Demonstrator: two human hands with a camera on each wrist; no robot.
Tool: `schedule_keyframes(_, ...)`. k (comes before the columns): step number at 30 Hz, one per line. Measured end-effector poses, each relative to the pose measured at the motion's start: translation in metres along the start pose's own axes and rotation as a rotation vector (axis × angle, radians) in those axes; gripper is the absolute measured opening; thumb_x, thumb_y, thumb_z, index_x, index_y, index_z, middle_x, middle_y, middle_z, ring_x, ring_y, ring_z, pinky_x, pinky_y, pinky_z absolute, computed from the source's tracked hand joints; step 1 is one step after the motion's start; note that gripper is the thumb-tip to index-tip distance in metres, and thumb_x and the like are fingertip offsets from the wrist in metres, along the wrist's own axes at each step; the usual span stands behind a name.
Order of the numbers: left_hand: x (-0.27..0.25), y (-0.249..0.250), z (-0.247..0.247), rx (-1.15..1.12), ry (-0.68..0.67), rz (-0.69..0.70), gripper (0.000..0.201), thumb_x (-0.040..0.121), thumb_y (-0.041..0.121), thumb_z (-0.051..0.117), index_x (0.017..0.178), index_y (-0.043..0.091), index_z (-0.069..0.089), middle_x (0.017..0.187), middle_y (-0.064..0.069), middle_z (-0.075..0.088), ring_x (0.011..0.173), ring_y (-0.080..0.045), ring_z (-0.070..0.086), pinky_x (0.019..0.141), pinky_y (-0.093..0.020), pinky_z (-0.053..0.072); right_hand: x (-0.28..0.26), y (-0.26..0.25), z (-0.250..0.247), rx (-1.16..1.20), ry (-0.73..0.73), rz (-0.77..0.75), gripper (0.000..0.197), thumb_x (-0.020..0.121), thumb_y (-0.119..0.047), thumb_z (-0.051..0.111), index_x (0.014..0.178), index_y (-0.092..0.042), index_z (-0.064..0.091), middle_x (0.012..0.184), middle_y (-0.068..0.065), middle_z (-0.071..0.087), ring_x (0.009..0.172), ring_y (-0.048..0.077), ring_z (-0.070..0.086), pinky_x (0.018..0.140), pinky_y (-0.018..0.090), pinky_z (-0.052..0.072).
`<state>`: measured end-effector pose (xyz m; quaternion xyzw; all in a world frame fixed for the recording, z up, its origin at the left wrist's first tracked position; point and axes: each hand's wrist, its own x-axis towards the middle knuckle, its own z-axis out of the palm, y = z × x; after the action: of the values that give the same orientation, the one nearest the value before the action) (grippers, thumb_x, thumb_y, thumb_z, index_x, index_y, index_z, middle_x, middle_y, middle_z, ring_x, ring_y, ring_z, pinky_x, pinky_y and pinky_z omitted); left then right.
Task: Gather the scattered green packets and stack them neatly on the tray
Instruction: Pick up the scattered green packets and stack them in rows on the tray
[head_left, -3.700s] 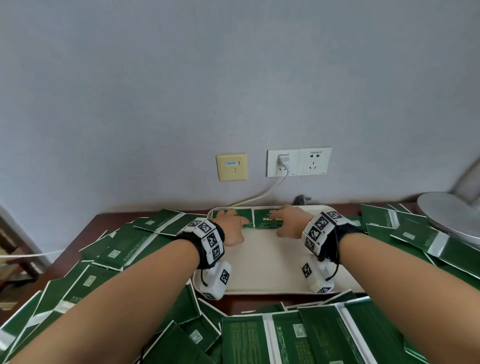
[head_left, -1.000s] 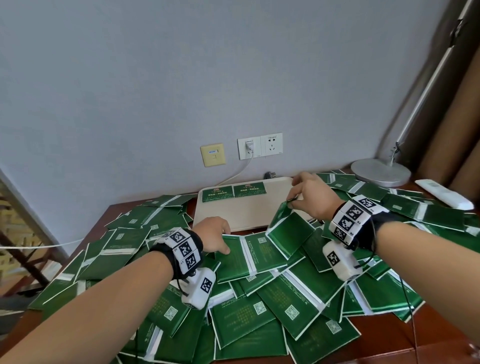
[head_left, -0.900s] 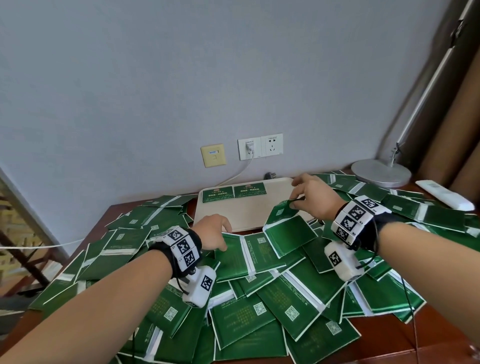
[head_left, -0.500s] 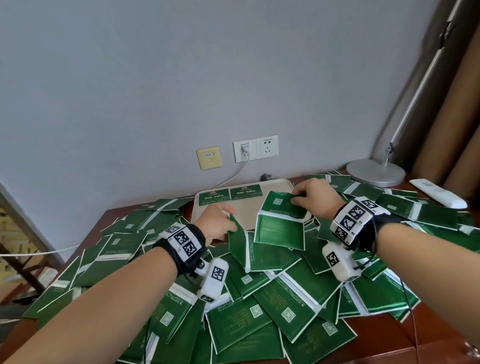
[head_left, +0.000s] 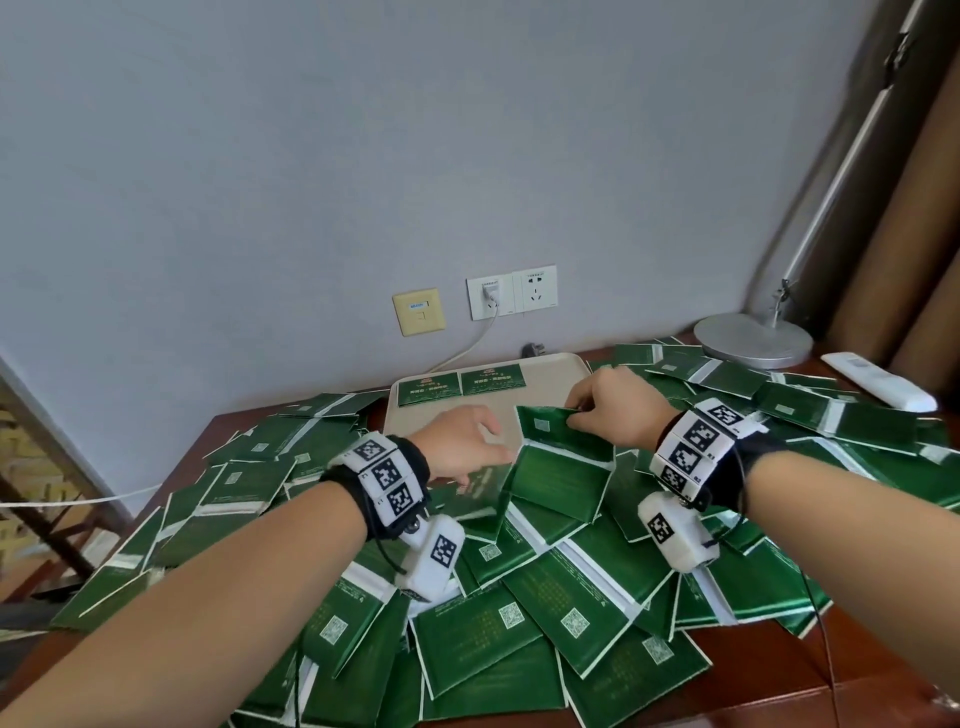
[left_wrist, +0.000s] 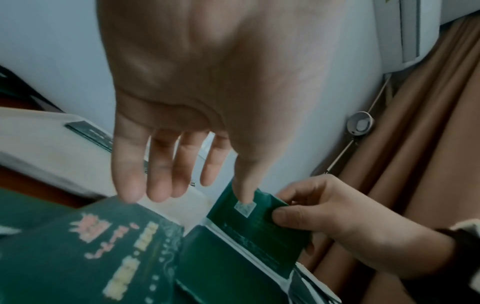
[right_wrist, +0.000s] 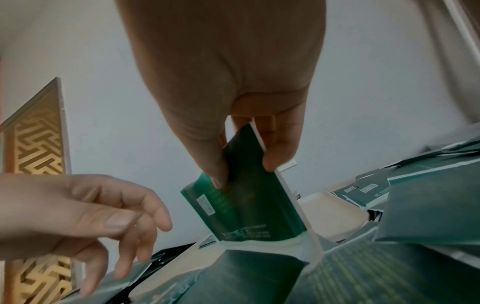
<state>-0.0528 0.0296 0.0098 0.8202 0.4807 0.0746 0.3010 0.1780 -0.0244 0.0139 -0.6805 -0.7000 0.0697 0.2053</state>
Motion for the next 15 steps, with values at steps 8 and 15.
schedule_keyframes(8,-0.005,-0.018,0.002,0.311,-0.004,-0.101,0.034,0.085,0.034,0.073,0.111,0.015,0.063,0.113,-0.003,0.063,0.097,-0.019,0.057,0.082,-0.027,0.044,-0.015,-0.012,0.001,0.053,-0.3,-0.095,0.028,0.083,-0.048,0.07,0.09,-0.022,0.076,0.073,-0.014,0.064,0.066,0.001,0.056,0.057,0.013,0.037)
schedule_keyframes(15,-0.008,-0.027,0.012,0.383,-0.092,-0.147,0.064,0.082,0.053,0.071,0.13,0.015,0.052,0.126,-0.002,0.056,0.101,-0.018,0.055,0.072,-0.027,0.047,-0.01,-0.009,0.012,-0.143,-0.417,0.068,0.047,0.081,-0.052,0.069,0.11,-0.015,0.07,0.105,0.001,0.07,0.093,0.017,0.064,0.083,0.029,0.053)
